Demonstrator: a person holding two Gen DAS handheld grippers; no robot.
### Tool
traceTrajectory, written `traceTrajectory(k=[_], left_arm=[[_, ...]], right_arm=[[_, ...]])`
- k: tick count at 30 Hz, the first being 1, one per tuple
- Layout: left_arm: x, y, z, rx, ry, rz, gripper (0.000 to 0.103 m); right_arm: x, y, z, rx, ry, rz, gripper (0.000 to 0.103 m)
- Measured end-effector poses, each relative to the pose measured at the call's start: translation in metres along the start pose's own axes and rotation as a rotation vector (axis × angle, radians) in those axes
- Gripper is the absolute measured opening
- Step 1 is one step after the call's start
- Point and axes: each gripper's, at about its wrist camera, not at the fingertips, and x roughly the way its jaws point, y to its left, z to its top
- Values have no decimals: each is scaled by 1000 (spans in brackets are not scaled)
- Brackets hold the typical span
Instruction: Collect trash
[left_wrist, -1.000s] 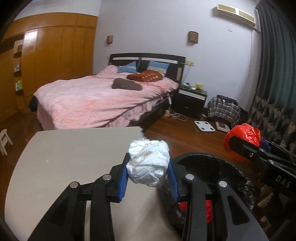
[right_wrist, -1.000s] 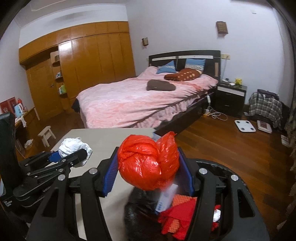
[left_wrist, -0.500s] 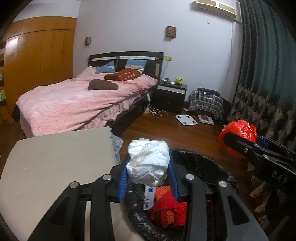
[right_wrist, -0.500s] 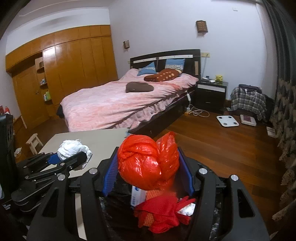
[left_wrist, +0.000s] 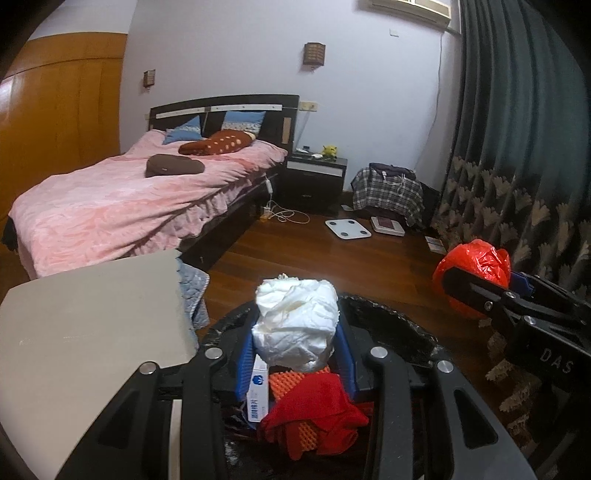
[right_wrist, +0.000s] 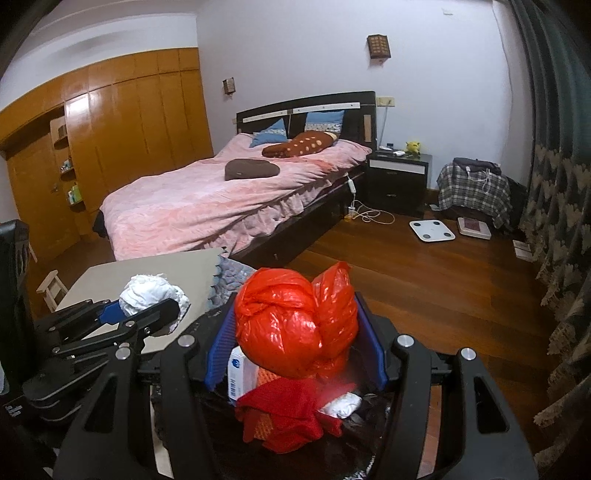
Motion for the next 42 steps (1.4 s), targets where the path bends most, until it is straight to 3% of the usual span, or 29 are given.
traceTrajectory(k=[21, 25, 27, 29, 33, 37, 42], left_arm=[[61, 3, -21, 5, 95, -24, 38], [74, 7, -25, 7, 129, -40, 39], [79, 7, -27, 10, 149, -54, 43], [81, 10, -28, 2, 157, -63, 54], [78, 12, -30, 3, 149, -54, 64], [70, 15, -28, 8, 132, -34, 77], [50, 25, -20, 2, 95, 12, 91]], right_arm=[[46, -27, -25, 48, 95, -13, 58], [56, -30, -28, 54, 121, -8, 62], [59, -30, -29, 66, 131, -9, 67], [59, -30, -29, 79, 123, -14, 75], [57, -31, -26, 78, 107, -22, 82], [51, -29, -25, 69, 85, -35, 96], [41, -24, -21, 62, 73, -27, 98]])
